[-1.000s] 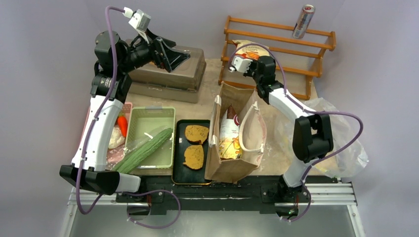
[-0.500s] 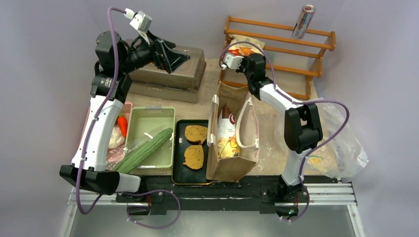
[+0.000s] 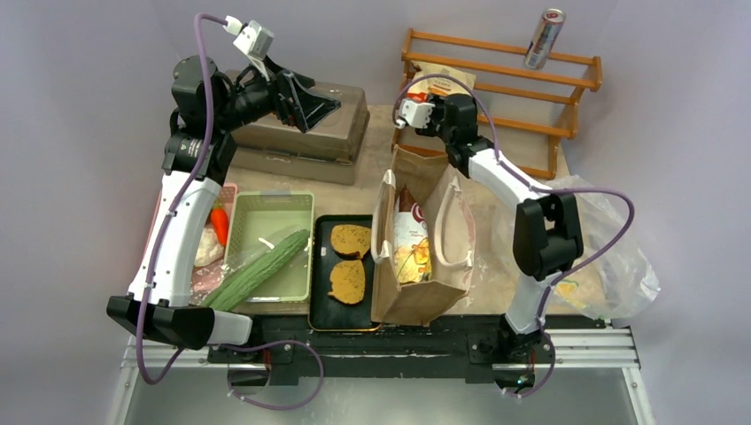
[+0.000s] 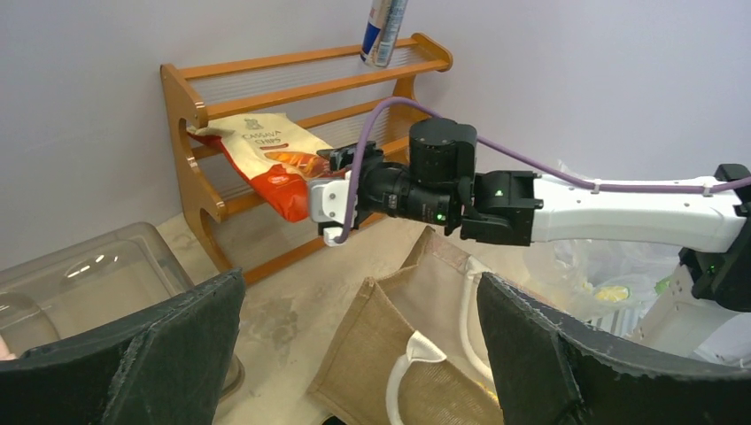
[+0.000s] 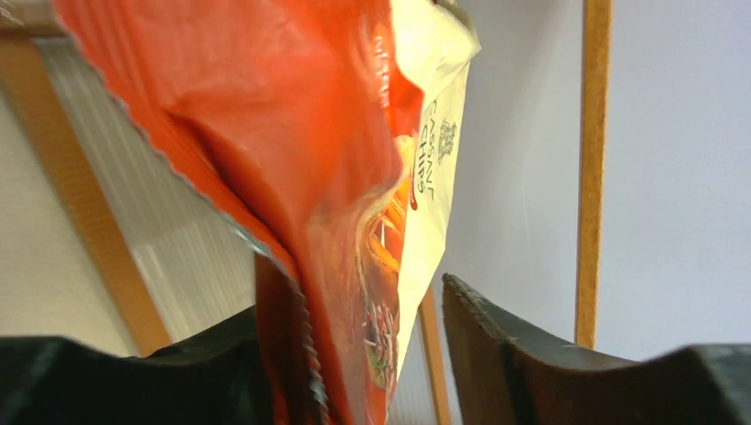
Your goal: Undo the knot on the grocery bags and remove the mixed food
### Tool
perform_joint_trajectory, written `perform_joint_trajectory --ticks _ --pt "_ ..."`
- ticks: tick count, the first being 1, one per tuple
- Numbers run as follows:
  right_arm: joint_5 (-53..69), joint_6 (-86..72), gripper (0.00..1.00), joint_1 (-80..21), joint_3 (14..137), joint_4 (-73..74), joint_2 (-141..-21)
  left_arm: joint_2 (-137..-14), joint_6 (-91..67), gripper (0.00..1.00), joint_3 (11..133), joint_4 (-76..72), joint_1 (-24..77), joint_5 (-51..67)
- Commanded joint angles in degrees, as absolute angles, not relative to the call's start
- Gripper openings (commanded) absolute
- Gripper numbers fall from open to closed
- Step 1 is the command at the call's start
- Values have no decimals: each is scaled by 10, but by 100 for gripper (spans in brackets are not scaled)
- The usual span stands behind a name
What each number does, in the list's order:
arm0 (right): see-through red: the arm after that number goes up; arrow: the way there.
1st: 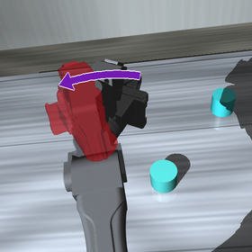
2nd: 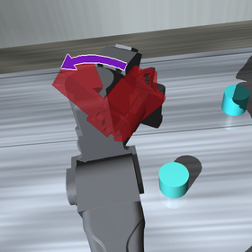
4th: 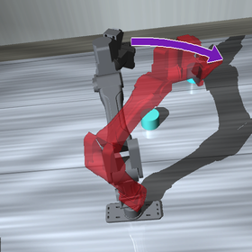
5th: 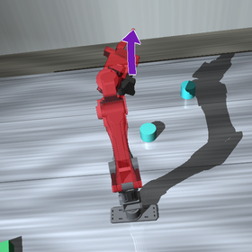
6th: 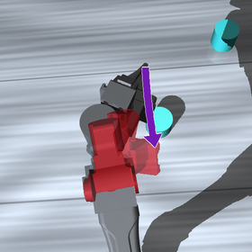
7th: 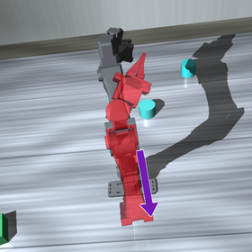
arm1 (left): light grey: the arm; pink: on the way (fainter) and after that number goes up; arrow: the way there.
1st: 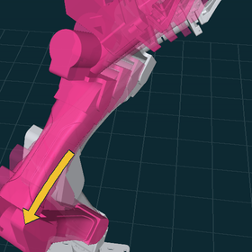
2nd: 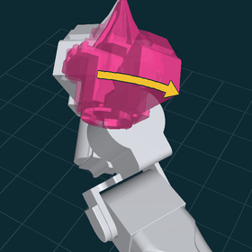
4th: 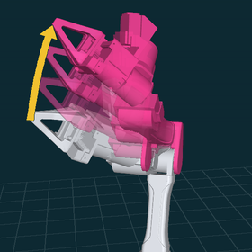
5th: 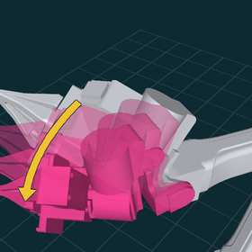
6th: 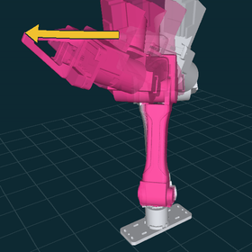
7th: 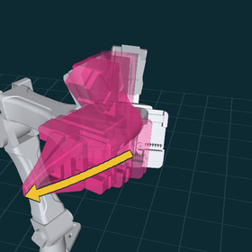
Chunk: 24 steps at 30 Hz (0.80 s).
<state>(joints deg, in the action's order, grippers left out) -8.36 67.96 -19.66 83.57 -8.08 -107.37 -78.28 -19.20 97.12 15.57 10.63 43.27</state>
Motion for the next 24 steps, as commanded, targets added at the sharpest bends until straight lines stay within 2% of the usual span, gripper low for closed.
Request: perform_joint_trajectory --ticks 1,6,11,19,24 --pt "-15 636 57 -202 873 -6 -1002 -774 -185 100 971 148 104 438" --pt "21 609 74 -202 902 90 -985 -775 -188 100 970 145 104 441" --pt "55 614 77 -202 925 152 -990 -775 -190 100 970 146 104 443" --pt "25 623 70 -195 987 180 -1064 -770 -191 100 969 149 104 444" --pt "1 637 61 -195 1023 147 -1107 -764 -188 100 964 153 104 443"
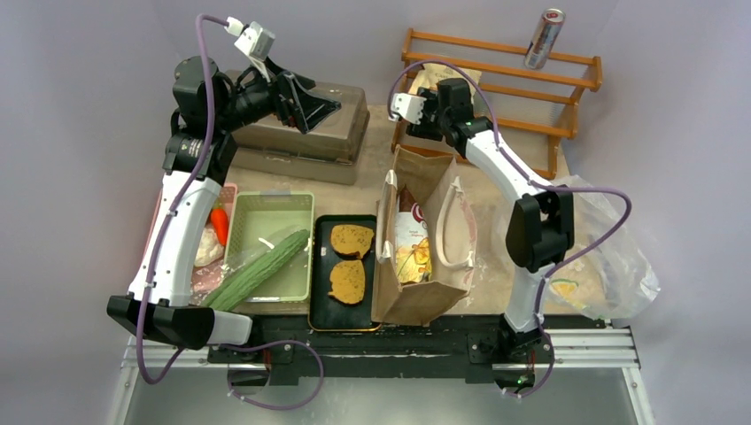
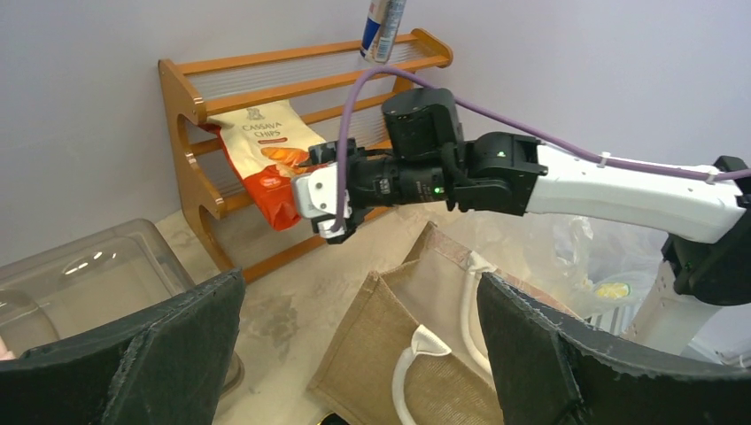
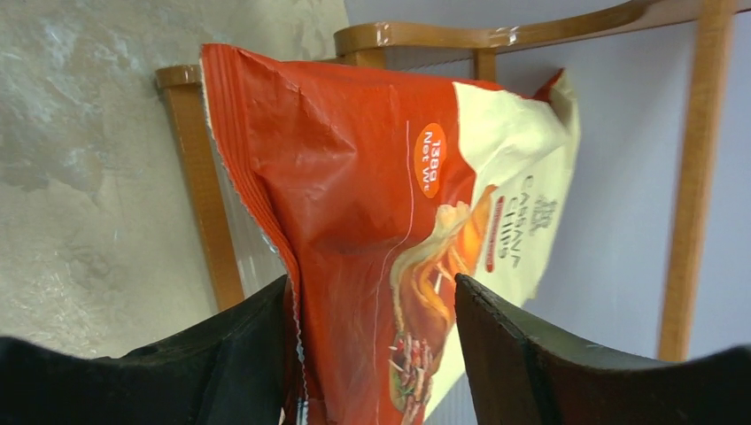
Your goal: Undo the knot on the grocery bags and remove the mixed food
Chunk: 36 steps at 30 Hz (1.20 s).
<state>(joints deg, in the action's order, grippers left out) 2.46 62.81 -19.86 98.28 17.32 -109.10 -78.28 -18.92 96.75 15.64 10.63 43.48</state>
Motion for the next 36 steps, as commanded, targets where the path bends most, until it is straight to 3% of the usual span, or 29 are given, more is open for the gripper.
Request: perform_joint_trajectory --ticks 1,6,11,14,30,36 --pt "-4 643 61 -194 1028 145 -1115 -762 -186 100 964 154 104 443" --pt "-8 655 62 -188 1046 154 -1126 -756 -183 100 957 156 104 442" --pt "89 651 76 -185 1048 241 -1086 -753 -182 100 954 156 104 444" --pt "117 658 79 -185 1049 294 -1078 -754 -183 100 954 154 104 445" --pt "246 608 81 -187 1122 456 -1017 -741 -174 100 946 170 104 452" --pt "232 443 78 -215 1136 458 -923 -737 -172 100 940 183 104 458"
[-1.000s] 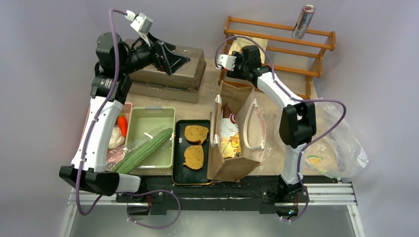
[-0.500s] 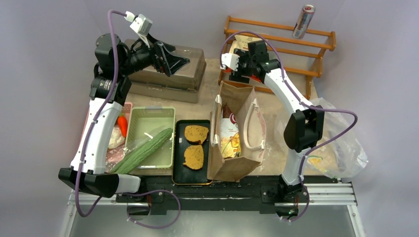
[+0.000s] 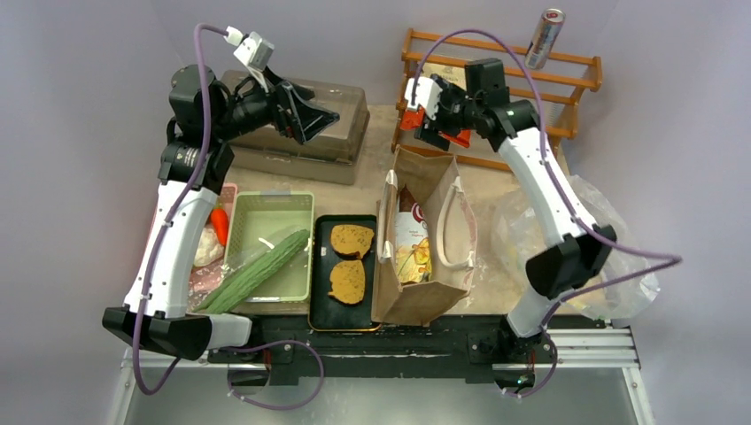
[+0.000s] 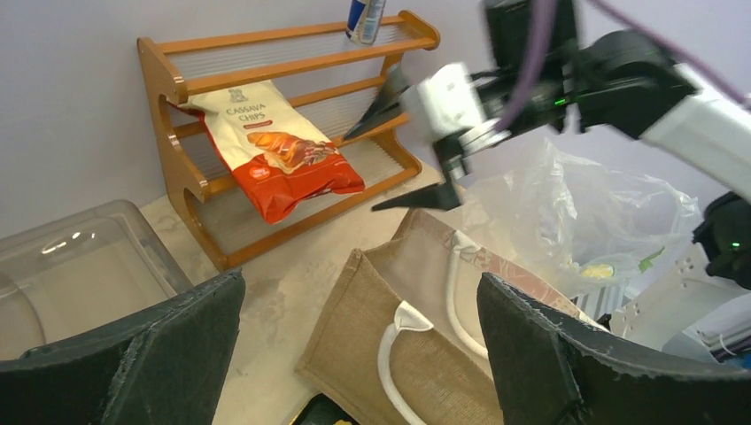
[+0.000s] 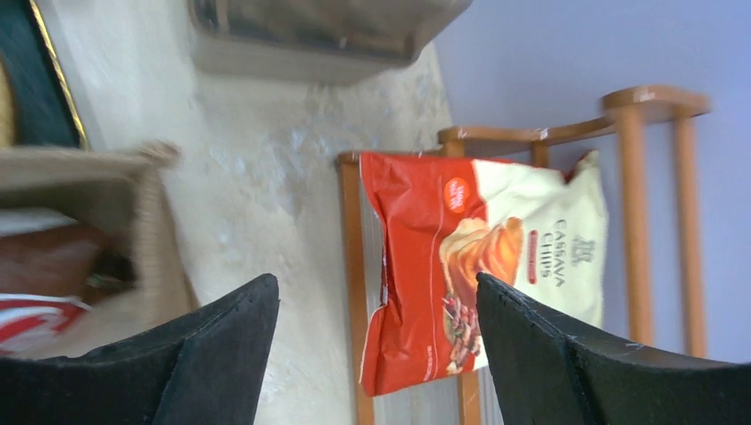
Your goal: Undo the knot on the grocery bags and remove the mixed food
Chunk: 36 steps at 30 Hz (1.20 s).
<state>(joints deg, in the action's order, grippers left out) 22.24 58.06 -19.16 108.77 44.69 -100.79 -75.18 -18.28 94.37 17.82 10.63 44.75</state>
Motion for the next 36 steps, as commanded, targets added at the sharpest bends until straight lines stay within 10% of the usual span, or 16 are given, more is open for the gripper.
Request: perform_joint_trajectory --ticks 1,6,18,31,36 --pt "224 404 77 -218 1153 479 -913 -736 -170 100 940 184 104 456" --pt "251 214 69 -219 1179 611 -860 -731 -164 100 930 180 104 450" --pt "248 74 48 -255 775 570 -700 -735 -215 100 905 150 104 459" --pt "87 -107 51 -330 659 345 -733 -693 -207 100 865 163 104 442" --pt "-22 -154 74 -375 628 293 -749 -695 -207 100 863 161 104 444"
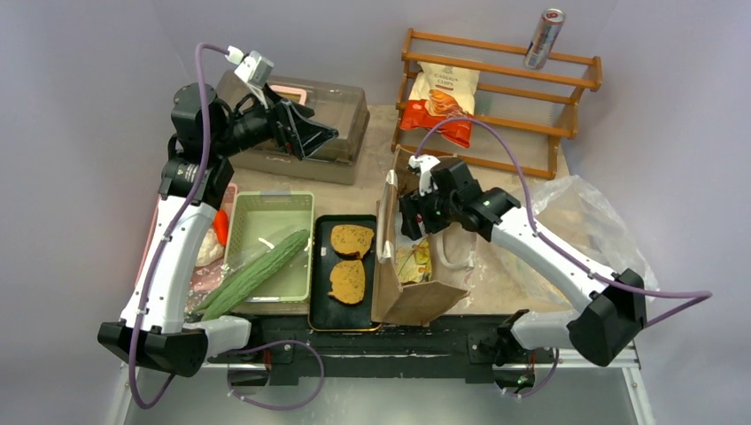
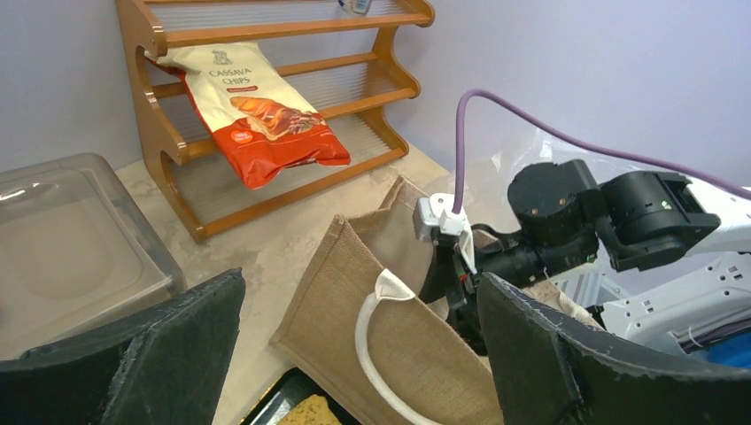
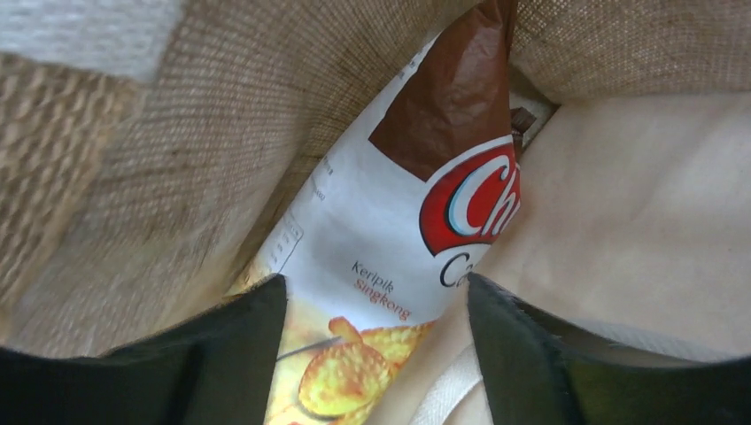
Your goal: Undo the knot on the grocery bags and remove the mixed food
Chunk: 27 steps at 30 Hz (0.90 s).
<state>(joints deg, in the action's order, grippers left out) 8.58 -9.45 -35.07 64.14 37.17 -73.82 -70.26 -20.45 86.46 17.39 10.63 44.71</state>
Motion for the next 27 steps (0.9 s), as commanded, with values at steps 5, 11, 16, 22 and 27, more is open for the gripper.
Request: perform_joint_trajectory --ticks 5,11,16,22,27 --pt "-43 -175 93 -379 608 260 -777 -699 -210 100 861 161 104 447" --pt "-40 -183 71 -379 597 259 -821 -704 -211 100 862 157 104 447" --pt "-2 -189 23 -379 625 268 -809 -696 -197 100 861 173 104 443" --pt "-20 -192 0 -379 688 326 -760 -693 -192 100 855 174 104 448" --pt "-14 -200 0 -379 754 368 -717 -701 -189 100 860 168 105 462"
